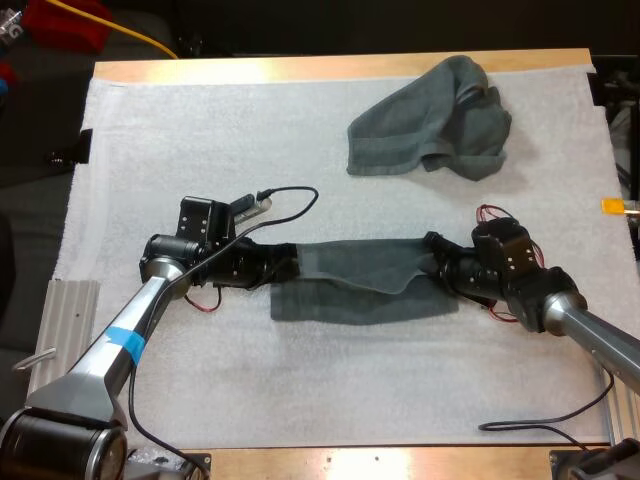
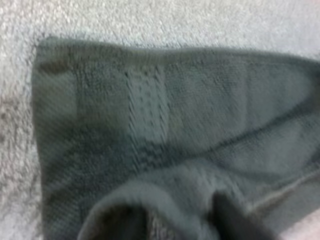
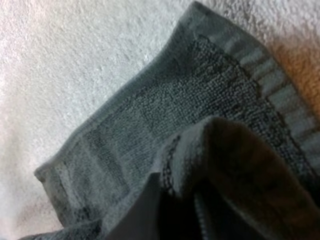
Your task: Pick towel from pile, fold and stack
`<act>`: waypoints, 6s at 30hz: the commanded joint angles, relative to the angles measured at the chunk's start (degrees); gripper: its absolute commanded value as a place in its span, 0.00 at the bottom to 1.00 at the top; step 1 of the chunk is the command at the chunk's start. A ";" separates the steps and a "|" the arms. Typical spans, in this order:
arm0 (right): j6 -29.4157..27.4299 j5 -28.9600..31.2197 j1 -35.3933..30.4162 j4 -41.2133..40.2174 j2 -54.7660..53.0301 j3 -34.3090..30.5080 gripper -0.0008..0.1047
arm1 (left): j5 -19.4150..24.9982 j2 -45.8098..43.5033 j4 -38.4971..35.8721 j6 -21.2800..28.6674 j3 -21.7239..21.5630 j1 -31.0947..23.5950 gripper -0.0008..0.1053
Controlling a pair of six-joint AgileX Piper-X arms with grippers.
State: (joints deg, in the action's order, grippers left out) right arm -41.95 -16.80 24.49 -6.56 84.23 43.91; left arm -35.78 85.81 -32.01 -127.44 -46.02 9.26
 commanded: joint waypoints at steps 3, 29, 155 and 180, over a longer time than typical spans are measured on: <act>-0.13 0.32 -0.32 3.87 0.02 0.39 0.39 | -1.69 -0.01 3.78 -1.52 -0.32 -0.13 0.66; -15.07 -2.24 -0.32 11.25 -5.84 0.39 0.54 | -4.91 -14.20 -1.36 6.20 -4.68 -0.13 0.65; -43.85 -6.29 -6.61 -21.23 9.41 7.49 0.02 | -1.80 -40.49 -40.16 15.54 -4.68 -0.13 0.65; -48.52 2.94 -4.65 -47.57 7.39 26.32 0.02 | -3.81 -40.49 -40.16 15.95 -4.68 -0.13 0.65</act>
State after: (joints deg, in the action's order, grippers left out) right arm -91.41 -11.79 19.42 -53.62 92.39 69.87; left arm -38.91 45.64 -71.90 -111.87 -50.31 9.26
